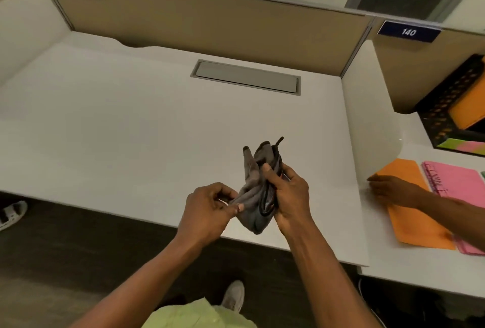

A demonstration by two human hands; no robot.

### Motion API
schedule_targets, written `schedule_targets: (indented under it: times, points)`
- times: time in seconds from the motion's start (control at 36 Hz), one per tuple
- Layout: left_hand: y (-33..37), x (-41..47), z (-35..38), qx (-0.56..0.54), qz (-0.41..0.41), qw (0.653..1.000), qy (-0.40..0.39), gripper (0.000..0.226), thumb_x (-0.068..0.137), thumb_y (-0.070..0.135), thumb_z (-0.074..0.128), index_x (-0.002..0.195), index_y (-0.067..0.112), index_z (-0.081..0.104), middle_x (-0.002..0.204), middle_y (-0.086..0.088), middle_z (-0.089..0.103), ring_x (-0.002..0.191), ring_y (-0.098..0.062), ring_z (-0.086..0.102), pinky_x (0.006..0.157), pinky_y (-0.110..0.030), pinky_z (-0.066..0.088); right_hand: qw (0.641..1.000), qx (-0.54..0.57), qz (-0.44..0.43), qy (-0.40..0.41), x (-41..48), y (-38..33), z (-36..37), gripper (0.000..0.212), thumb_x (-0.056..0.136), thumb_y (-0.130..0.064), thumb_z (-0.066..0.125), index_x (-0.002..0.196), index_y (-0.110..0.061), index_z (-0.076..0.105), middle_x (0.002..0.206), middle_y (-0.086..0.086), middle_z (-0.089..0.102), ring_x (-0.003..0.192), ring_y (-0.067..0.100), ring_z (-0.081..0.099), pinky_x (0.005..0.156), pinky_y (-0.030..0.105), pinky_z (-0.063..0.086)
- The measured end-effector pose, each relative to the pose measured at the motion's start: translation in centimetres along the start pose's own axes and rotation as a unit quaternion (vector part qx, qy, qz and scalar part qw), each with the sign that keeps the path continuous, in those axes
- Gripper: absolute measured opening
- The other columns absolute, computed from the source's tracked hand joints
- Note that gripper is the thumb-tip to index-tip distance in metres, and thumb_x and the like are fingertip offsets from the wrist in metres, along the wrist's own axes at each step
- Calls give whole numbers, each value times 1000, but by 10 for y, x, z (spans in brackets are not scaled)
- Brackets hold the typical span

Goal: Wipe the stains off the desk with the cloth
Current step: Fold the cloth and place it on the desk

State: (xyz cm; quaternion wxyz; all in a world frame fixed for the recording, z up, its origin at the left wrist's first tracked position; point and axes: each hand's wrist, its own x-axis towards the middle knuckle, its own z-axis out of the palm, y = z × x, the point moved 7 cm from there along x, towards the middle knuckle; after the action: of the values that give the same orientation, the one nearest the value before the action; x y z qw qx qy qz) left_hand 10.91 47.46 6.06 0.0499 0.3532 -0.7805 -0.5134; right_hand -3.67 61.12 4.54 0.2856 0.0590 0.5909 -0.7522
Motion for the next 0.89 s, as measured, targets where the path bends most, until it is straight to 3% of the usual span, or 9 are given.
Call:
schedule_targets:
  times: [0.14, 0.25, 0.33, 0.47, 0.61, 0.69, 0.81, 0.89]
  points:
    - [-1, 15, 2, -72, -31, 995, 61, 13, 94, 21, 86, 98, 30, 79, 90, 13, 80, 83, -2, 75, 80, -25, 61, 988, -116, 15, -100, 10, 7, 5, 63, 79, 1, 86, 134, -20, 65, 124, -5, 77, 113, 17, 74, 101, 43, 60]
    - [-2, 22, -7, -106, -41, 986, 118, 12, 97, 16, 82, 104, 24, 77, 94, 10, 79, 84, 6, 72, 68, -11, 56, 962, -238, 12, -132, 11, 12, 9, 78, 78, 2, 85, 139, -38, 56, 130, -23, 68, 112, 9, 72, 94, 38, 62]
    - [-8, 29, -17, -148, -58, 977, 140, 11, 97, 14, 82, 102, 23, 78, 92, 8, 80, 83, 2, 75, 68, -11, 56, 936, -326, -12, -135, 15, 14, 13, 81, 81, 0, 82, 148, -34, 51, 136, -20, 60, 113, 14, 70, 94, 40, 63]
    - [-21, 40, -43, -191, -82, 962, 179, 7, 96, 14, 83, 102, 17, 80, 91, 2, 83, 84, -13, 79, 80, -27, 60, 927, -369, -25, -64, 33, 13, 9, 63, 79, -9, 86, 134, -30, 63, 116, -6, 73, 102, 14, 72, 89, 39, 65]
    - [-31, 53, -74, -237, -101, 944, 209, 9, 95, 10, 83, 103, 11, 79, 94, -7, 82, 88, -22, 77, 86, -33, 62, 920, -388, -25, -49, 53, 5, 14, 51, 81, -9, 79, 125, -31, 66, 97, 0, 75, 88, 18, 74, 72, 35, 66]
    - [-37, 62, -92, -273, -110, 930, 222, 13, 95, 6, 82, 107, 9, 78, 94, -10, 81, 91, -27, 76, 84, -32, 61, 931, -361, -11, -45, 65, -1, 22, 50, 82, -6, 79, 125, -29, 66, 95, 3, 76, 89, 19, 75, 77, 40, 67]
    - [-40, 77, -116, -301, -100, 917, 242, 34, 95, 5, 82, 126, 18, 73, 97, -15, 81, 84, -21, 76, 86, -33, 62, 953, -298, -8, -48, 78, -16, 48, 41, 80, -4, 83, 114, -25, 72, 89, 8, 79, 87, 22, 78, 77, 39, 67]
    - [-40, 93, -136, -308, -86, 919, 232, 24, 96, 3, 80, 112, 20, 84, 93, -8, 83, 83, -19, 74, 91, -35, 63, 966, -255, -12, -50, 92, -26, 73, 27, 78, -3, 86, 99, -17, 77, 91, 12, 80, 88, 28, 79, 79, 43, 67]
